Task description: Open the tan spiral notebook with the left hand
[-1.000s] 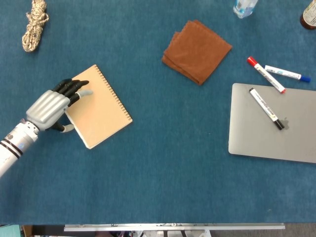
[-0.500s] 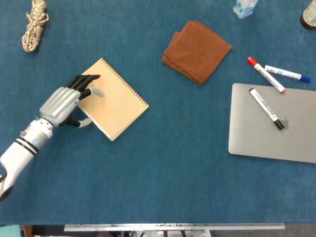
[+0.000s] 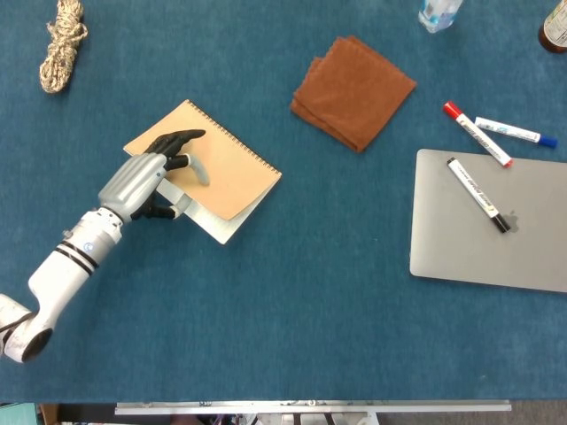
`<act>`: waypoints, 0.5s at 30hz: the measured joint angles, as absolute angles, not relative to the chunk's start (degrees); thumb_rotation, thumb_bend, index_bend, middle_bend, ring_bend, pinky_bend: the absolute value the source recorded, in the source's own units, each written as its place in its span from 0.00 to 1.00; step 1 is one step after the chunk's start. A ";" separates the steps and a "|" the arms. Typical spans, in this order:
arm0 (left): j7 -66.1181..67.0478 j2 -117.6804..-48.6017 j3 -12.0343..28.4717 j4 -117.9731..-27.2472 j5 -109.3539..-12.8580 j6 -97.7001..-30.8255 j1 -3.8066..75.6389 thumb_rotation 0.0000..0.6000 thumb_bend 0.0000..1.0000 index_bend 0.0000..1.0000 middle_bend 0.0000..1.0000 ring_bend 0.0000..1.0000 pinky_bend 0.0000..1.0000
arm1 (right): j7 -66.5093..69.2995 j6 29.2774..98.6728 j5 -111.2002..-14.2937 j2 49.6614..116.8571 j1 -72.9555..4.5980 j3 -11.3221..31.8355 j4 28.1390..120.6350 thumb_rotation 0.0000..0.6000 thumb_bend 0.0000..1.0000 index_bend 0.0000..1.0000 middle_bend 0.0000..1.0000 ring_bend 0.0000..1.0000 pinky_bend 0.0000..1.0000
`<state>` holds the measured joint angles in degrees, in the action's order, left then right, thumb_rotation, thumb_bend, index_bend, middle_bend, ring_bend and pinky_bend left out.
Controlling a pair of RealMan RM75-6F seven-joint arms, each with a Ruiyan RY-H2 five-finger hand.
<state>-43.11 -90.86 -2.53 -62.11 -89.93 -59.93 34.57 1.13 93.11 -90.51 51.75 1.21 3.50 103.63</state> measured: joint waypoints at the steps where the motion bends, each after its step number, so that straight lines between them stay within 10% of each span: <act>1: -42.70 -90.65 -2.31 -62.89 -89.61 -59.63 34.69 1.00 0.44 0.52 0.08 0.00 0.00 | 1.22 93.14 -90.51 51.78 1.21 3.52 103.54 1.00 0.13 0.29 0.31 0.19 0.28; 15: -39.35 -90.41 -0.41 -67.01 -86.66 -59.20 33.93 1.00 0.44 0.69 0.17 0.00 0.00 | 2.19 93.73 -90.80 52.06 1.28 3.79 102.78 1.00 0.13 0.29 0.31 0.18 0.28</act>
